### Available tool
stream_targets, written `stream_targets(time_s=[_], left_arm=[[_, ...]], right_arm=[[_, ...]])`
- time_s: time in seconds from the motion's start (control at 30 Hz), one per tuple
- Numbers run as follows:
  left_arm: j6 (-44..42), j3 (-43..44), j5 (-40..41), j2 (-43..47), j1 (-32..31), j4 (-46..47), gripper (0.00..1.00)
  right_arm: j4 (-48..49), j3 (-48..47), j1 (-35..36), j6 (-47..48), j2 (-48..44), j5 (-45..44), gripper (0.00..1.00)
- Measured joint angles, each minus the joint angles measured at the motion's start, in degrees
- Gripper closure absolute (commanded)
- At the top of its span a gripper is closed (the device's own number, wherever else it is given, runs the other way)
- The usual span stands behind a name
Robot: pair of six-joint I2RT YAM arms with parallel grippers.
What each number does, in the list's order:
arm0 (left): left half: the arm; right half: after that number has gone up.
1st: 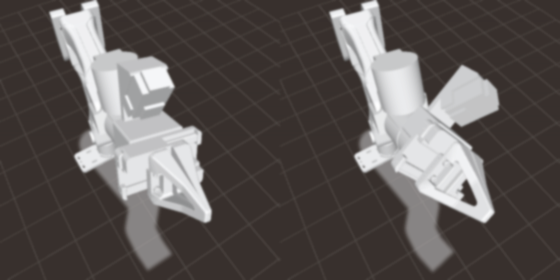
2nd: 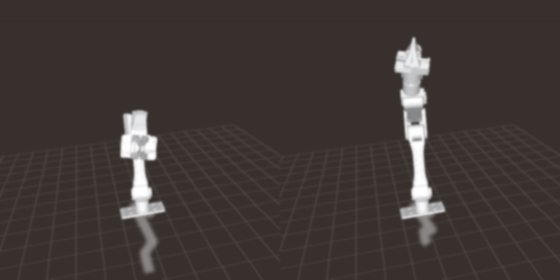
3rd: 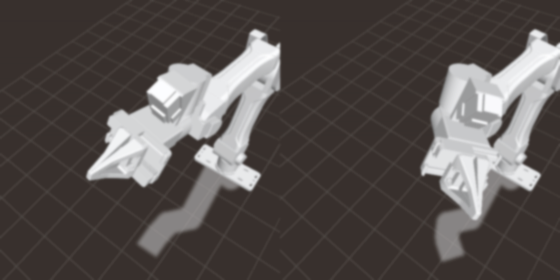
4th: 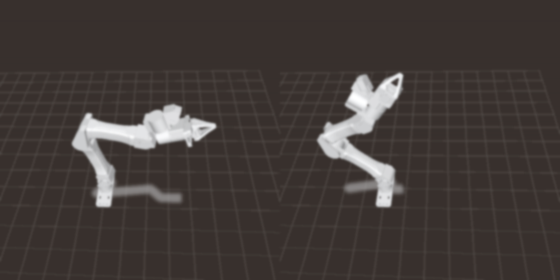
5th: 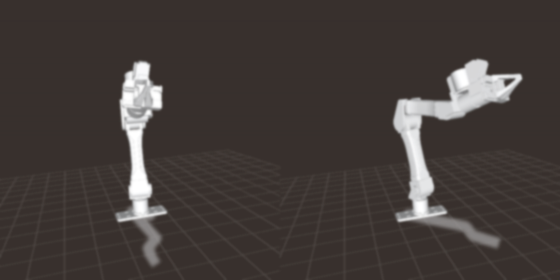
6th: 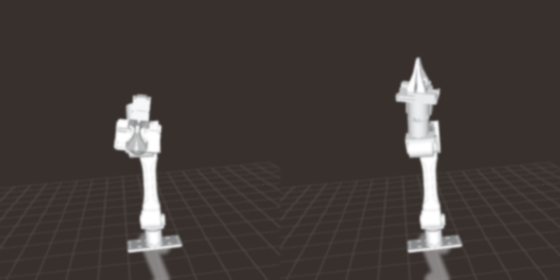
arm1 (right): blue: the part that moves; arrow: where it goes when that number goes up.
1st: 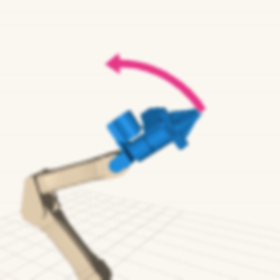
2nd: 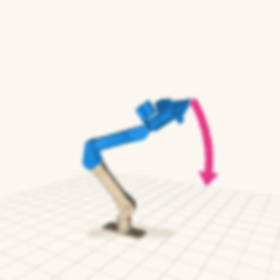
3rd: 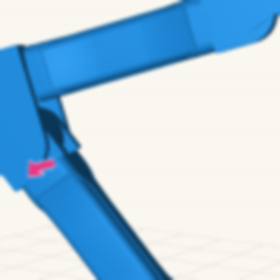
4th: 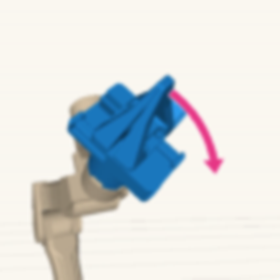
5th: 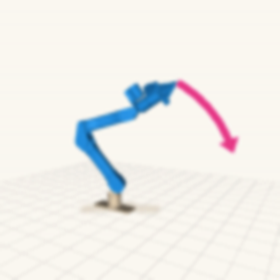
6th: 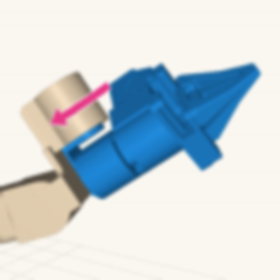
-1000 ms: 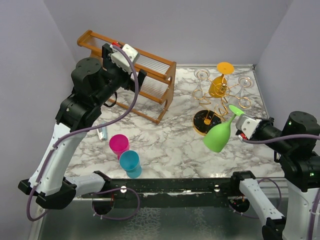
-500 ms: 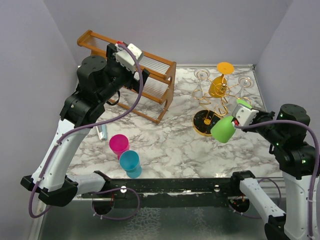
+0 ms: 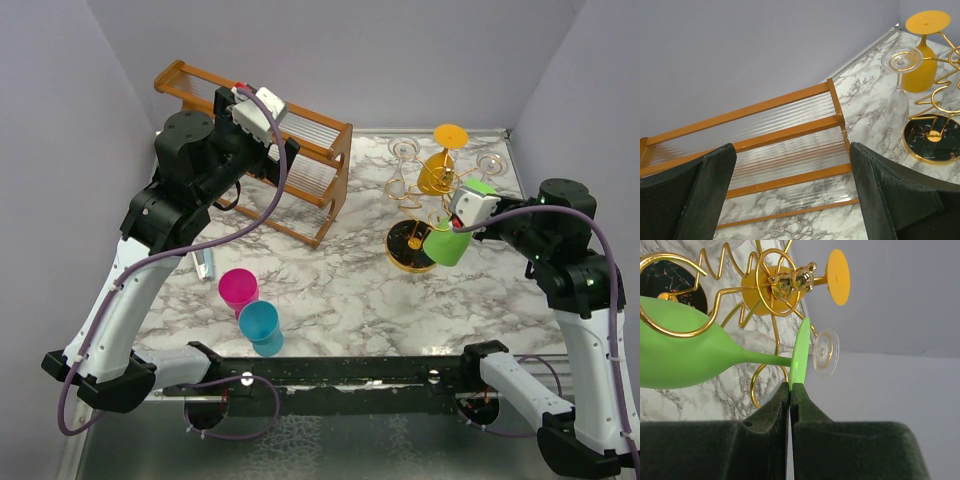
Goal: Place the wine glass upside down on the wine glass rack
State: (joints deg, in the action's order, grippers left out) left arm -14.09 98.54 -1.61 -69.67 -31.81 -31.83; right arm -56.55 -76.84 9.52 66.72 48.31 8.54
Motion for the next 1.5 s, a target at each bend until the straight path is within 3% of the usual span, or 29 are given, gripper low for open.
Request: stream_targets(time_s=[0.77,1.5], left_arm=[[0.0,0.39,-0.59,-1.51,0.0,-0.02,0.01],[0.0,0.39,-0.79,-1.51,0.0,0.0,0.01]], right_arm=[[5.51,3.61,1.36,2.21,1.49,-7.04,0.99],[5.64,6.99,1.44,2.12,-2.93,-12.57,0.98]])
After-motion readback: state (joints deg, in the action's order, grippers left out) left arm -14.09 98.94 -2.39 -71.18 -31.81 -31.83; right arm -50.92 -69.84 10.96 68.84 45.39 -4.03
